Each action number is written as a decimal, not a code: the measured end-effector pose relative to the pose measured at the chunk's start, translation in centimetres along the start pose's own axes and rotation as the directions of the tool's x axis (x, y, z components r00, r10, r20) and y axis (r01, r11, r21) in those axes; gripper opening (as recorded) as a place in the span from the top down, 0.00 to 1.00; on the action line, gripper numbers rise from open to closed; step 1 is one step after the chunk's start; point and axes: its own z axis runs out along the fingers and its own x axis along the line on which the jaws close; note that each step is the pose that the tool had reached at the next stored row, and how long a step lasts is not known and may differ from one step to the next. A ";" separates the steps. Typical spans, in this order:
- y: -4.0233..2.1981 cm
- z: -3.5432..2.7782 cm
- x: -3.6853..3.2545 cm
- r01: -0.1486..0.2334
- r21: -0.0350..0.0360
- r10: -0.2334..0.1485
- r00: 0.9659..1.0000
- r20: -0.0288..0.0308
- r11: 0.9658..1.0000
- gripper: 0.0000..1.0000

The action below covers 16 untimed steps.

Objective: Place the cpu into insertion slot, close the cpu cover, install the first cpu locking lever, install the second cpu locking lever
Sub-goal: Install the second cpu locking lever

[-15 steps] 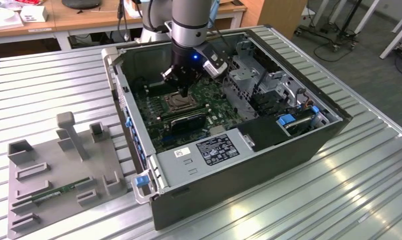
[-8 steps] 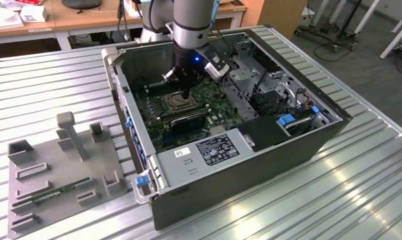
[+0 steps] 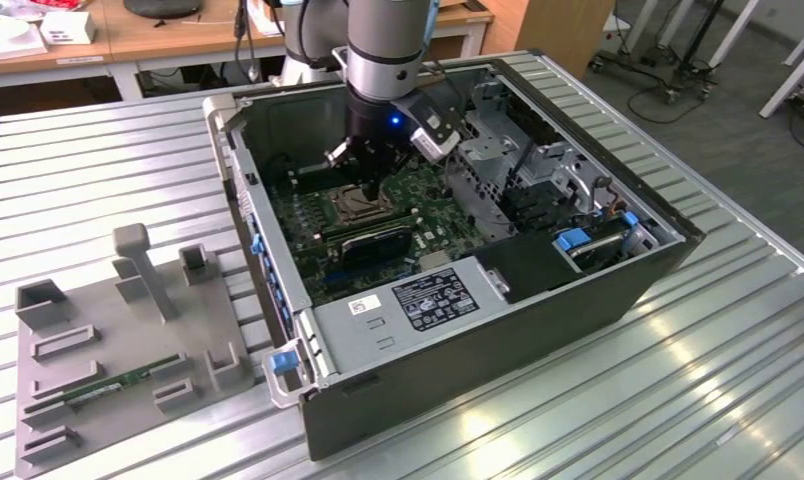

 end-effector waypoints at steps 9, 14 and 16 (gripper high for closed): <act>-0.17 -0.04 1.29 0.000 0.000 0.000 1.000 0.006 1.000 0.89; -0.15 0.05 1.86 0.001 0.001 -0.001 1.000 0.008 1.000 0.89; -0.17 0.15 1.97 0.001 0.000 -0.001 1.000 0.008 1.000 0.89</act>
